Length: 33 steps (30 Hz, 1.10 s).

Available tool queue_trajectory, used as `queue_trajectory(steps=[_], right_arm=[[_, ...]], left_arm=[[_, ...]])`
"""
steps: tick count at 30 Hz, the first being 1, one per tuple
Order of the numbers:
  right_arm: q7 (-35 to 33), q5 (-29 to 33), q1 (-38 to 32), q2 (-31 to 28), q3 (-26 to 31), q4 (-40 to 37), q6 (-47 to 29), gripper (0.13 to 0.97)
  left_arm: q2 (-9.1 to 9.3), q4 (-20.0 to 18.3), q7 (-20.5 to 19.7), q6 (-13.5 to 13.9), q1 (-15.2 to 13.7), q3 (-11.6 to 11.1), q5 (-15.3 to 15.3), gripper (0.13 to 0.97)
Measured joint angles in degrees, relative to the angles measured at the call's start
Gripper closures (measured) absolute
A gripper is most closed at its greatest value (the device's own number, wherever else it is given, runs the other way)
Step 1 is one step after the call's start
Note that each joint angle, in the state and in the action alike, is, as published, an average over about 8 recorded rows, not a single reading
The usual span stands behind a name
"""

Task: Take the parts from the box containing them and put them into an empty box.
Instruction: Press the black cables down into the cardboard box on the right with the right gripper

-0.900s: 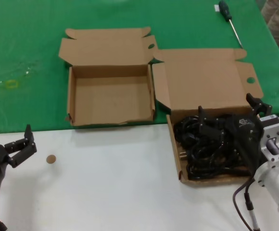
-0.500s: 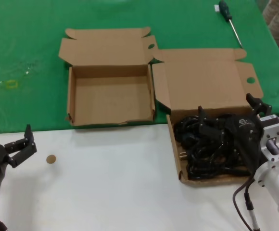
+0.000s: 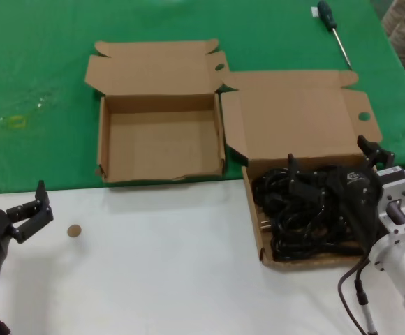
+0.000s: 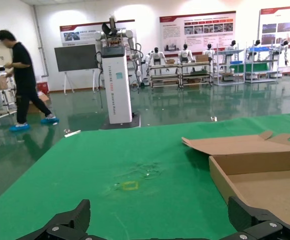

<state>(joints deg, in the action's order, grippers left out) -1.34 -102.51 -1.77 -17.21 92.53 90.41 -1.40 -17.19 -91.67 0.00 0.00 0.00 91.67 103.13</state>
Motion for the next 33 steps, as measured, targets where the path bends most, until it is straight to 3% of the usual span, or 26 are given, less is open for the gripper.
queue_trajectory(steps=[11,20,27,33], right_arm=[[-0.1,0.0,0.0,0.1,-0.1,0.0,-0.1,0.129],[-0.4,0.2,0.3,0.4,-0.4,0.3,-0.5,0.129],[0.0,0.0,0.3,-1.2,0.8,0.9,-0.2,0.129],[1.3,-1.4,0.0,-6.0,4.2,1.8,1.1,0.129]], left_arm=[[0.00,0.0,0.0,0.0,0.0,0.0,0.0,0.159],[0.00,0.0,0.0,0.0,0.0,0.0,0.0,0.259],[0.00,0.0,0.0,0.0,0.0,0.0,0.0,0.410],[0.00,0.0,0.0,0.0,0.0,0.0,0.0,0.543]])
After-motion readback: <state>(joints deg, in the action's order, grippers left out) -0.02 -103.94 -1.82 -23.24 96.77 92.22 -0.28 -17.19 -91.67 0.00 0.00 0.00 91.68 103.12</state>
